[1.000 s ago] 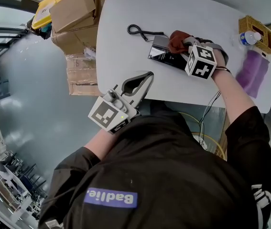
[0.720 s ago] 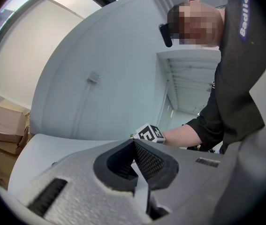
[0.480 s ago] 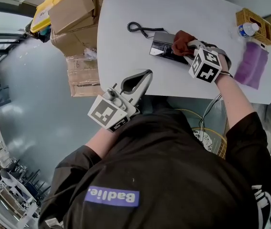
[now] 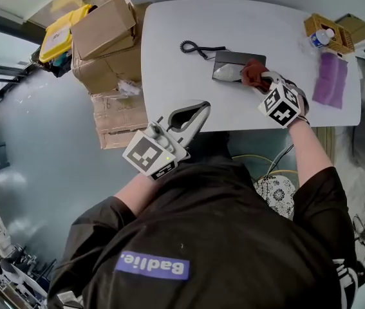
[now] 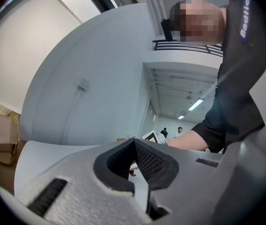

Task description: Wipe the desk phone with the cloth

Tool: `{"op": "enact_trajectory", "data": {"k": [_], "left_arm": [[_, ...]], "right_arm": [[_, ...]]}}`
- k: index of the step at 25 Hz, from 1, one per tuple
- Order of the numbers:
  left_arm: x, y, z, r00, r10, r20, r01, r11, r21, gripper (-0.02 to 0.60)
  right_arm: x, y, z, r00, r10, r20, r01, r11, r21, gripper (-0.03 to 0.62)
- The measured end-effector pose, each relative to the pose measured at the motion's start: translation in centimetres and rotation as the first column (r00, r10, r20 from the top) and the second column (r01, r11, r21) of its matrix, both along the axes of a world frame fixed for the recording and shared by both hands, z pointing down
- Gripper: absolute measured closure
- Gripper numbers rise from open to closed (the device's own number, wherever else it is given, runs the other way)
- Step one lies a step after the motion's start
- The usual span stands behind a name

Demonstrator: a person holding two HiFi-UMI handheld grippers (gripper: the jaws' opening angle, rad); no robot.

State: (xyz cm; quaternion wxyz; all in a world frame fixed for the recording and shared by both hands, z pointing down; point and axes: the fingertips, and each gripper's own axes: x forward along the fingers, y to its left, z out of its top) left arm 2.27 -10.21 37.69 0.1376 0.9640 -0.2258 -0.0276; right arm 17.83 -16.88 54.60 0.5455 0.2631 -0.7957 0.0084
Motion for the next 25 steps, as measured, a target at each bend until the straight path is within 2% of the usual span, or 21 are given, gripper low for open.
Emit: {"op": "enact_trajectory", "data": {"k": [2,4,7,12,14,17,18,19,25], "left_arm": [[-1.3,0.6,-0.6,1.000,0.017,-0.009,-0.017,1.000,0.018,0.572],[-2.5,1.3,-1.1,0.999,0.033,-0.016,-0.032,0.999,0.025,0.572],[-4.0,2.2,-1.6,0.999,0.047,-0.027,-0.046,0.999,0.027,0.572],[-5.1,3.9,-2.6,0.999,0.032,-0.025,-0.032,0.999,0.018,0.572],[-4.9,4.8,-2.8,1.000,0.025,0.001,-0.025,1.000,0.002,0.572],[-4.3,5.9,-3.4,0.999,0.018,0.033,-0.017,1.000,-0.019,0.572],[-4.0,6.0,-3.8,0.999,0.016,0.036,-0.016,1.000,-0.010,0.572],[-3.7,6.1,-4.2,0.999,0.013,0.036,-0.013,1.000,0.004,0.572],[-2.7,6.7,-5.1,1.000,-0.015,0.014,0.014,0.999,0.053,0.572]], "right_arm": [[-1.3,0.7,-2.6,0.996,0.073,0.049,-0.077,0.994,0.082,0.505],[-3.0,2.1,-5.3,0.978,0.148,0.145,-0.167,0.978,0.129,0.505],[-6.3,4.9,-8.8,0.917,0.229,0.326,-0.284,0.950,0.130,0.505],[-11.3,9.2,-14.0,0.817,0.213,0.536,-0.340,0.929,0.149,0.505],[-12.4,10.7,-16.0,0.746,0.198,0.636,-0.358,0.924,0.133,0.505],[-13.2,12.6,-18.8,0.577,0.196,0.793,-0.375,0.926,0.043,0.505],[-13.3,13.0,-19.7,0.538,0.184,0.823,-0.369,0.929,0.033,0.505],[-13.3,13.4,-20.3,0.517,0.166,0.840,-0.361,0.932,0.038,0.505],[-13.7,14.8,-21.5,0.489,0.088,0.868,-0.304,0.950,0.074,0.506]]}}
